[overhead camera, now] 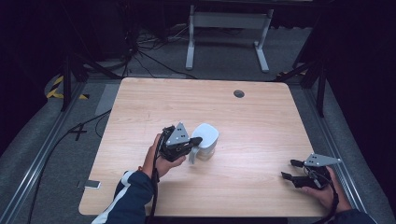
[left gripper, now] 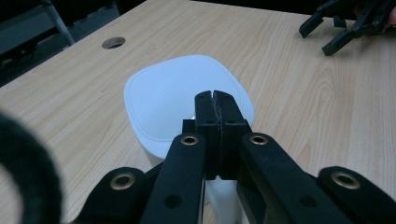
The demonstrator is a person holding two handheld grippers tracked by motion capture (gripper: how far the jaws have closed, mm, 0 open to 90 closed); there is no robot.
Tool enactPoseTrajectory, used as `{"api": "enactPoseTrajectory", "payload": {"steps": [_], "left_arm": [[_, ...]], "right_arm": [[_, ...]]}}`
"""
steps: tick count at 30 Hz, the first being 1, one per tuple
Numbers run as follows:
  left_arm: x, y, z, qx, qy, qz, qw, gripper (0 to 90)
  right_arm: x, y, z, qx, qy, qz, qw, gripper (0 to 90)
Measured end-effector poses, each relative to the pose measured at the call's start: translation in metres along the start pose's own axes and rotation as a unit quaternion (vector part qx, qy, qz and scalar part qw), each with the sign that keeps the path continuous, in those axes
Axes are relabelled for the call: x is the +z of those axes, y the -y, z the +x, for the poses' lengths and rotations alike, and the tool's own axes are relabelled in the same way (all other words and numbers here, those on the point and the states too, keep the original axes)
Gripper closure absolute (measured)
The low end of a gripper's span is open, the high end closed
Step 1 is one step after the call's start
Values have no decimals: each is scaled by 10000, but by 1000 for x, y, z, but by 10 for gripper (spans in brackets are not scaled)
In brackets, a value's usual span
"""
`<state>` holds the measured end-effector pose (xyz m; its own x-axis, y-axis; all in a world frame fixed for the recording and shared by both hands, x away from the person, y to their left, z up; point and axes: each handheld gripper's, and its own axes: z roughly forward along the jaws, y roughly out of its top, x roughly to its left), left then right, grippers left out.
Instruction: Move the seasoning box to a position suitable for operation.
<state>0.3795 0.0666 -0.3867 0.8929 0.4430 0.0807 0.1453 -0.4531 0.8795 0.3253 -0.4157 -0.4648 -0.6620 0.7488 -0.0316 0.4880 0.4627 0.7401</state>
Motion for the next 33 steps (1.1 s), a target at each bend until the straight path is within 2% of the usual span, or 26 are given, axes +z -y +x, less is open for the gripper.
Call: {"api": "enactPoseTrajectory", "payload": {"steps": [1,4,8,12,19,21,30,32,33], "left_arm": [[0,0,0,59,-27,8,10000,900],[-2,0,1,45,-57,30,10000,900],[-2,2,2,-93,-7,-25,10000,900],[0,0,0,53,-15,8,10000,900],[-3,4,-1,-82,23,-67,9999,900],[-6,4,-4,33,-14,-8,10000,900],[-7,7,-4,-29,24,-69,10000,900],[-7,8,-5,-61,18,-42,10000,900],[-7,9,-5,-12,-9,32,10000,900]], "right_arm": [[0,0,0,3,-1,-6,10000,298],[0,0,0,-1,-1,-3,10000,298],[0,0,0,4,-5,-11,10000,298],[0,0,0,1,-3,-8,10000,298],[0,0,0,1,1,-2,10000,298],[0,0,0,1,-7,-5,10000,298],[0,0,0,0,-2,2,10000,298],[0,0,0,0,-5,-3,10000,298],[0,0,0,-1,-2,1,10000,298]]}}
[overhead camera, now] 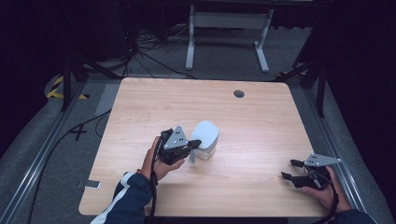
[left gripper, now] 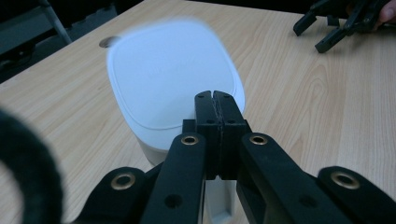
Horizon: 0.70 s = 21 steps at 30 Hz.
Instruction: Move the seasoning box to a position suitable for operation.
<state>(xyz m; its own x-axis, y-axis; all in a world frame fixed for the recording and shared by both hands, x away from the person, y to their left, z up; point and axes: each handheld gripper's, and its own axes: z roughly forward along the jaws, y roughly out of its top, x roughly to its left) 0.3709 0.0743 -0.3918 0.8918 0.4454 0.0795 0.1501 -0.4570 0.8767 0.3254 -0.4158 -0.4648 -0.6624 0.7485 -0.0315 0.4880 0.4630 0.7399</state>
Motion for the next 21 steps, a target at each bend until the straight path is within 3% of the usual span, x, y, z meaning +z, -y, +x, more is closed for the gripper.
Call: {"api": "enactPoseTrajectory", "payload": {"steps": [2,3,7,12,14,16,20,21], "left_arm": [[4,4,-1,106,-87,173,9998,899],[6,6,-2,56,5,124,9999,899],[8,5,-2,87,12,146,9999,895],[7,5,0,51,-21,150,9999,894],[8,5,1,23,-29,108,9999,894],[5,3,2,31,-9,-18,10000,892],[2,-7,4,79,-115,-242,9996,893],[5,-8,3,-4,-103,-269,9996,894]], "right_arm": [[0,0,0,4,4,6,10000,298],[0,0,0,10,4,14,10000,299],[-1,-4,2,-16,52,67,10000,368],[-5,-21,9,-122,-28,-303,9995,478],[-6,-31,11,-148,-91,-528,9985,538],[-5,-39,13,-193,-122,-650,9976,540],[0,-53,17,-292,-175,-699,9970,539],[2,-55,17,-322,-186,-696,9969,540]]}}
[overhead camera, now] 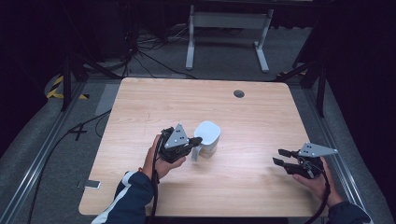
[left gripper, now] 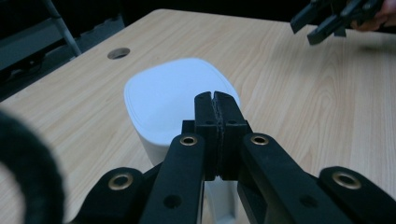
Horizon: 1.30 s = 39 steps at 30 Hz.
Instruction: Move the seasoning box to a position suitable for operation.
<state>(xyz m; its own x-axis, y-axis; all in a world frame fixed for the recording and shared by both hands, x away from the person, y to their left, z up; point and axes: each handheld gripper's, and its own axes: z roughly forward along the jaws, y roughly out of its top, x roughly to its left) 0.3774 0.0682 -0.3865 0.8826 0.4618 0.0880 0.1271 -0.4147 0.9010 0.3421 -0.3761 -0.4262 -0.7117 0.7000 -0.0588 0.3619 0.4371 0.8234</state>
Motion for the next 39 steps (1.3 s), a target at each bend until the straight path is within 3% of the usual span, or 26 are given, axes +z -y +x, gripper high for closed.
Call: {"api": "enactPoseTrajectory", "payload": {"steps": [3,8,11,17,22,27,30,36,39], "left_arm": [[7,0,4,42,-21,82,10000,895],[9,1,5,45,20,69,10000,897],[8,3,6,-71,89,30,9999,899],[7,4,5,-103,91,-5,9999,899],[6,6,6,-135,140,-39,9998,899],[4,7,6,-128,195,-36,9997,900],[4,8,6,-124,196,-29,9997,900],[4,8,6,-137,205,-39,9997,899],[5,8,6,-125,198,-31,9997,899]], "right_arm": [[8,-7,3,-109,-35,72,9999,543],[17,-22,6,-184,-58,-52,9998,544],[22,-35,8,-248,-89,-127,9996,548],[40,-83,20,-510,-293,-430,9973,566],[64,-113,36,-756,-443,-421,9953,615],[87,-122,49,-887,-582,-223,9941,659],[91,-124,51,-922,-609,-232,9936,671],[99,-137,58,-1030,-696,-247,9919,782],[104,-140,62,-1127,-601,-139,9917,845]]}}
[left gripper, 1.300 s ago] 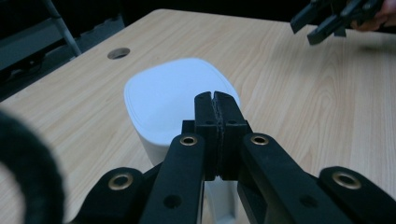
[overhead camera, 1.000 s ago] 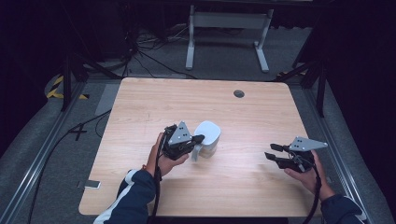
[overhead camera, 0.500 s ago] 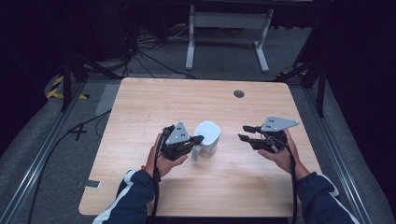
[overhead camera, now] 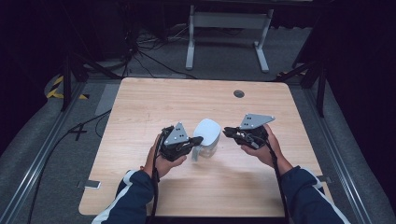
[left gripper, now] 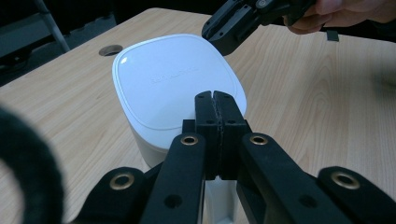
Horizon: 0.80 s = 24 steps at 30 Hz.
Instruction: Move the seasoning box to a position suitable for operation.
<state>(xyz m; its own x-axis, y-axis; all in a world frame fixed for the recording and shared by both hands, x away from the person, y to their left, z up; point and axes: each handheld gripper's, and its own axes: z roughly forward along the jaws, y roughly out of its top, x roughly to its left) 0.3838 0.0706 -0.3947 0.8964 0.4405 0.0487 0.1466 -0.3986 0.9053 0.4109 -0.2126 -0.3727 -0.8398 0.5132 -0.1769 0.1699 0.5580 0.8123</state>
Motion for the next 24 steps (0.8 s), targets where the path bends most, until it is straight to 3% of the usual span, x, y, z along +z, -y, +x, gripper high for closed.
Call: {"api": "enactPoseTrajectory", "payload": {"steps": [10,24], "left_arm": [[0,1,1,-29,23,-24,10000,898],[0,3,0,-27,-46,65,10000,897]], "right_arm": [[13,-1,0,-76,18,308,9995,882],[9,-13,11,-296,-152,33,9994,890]]}}
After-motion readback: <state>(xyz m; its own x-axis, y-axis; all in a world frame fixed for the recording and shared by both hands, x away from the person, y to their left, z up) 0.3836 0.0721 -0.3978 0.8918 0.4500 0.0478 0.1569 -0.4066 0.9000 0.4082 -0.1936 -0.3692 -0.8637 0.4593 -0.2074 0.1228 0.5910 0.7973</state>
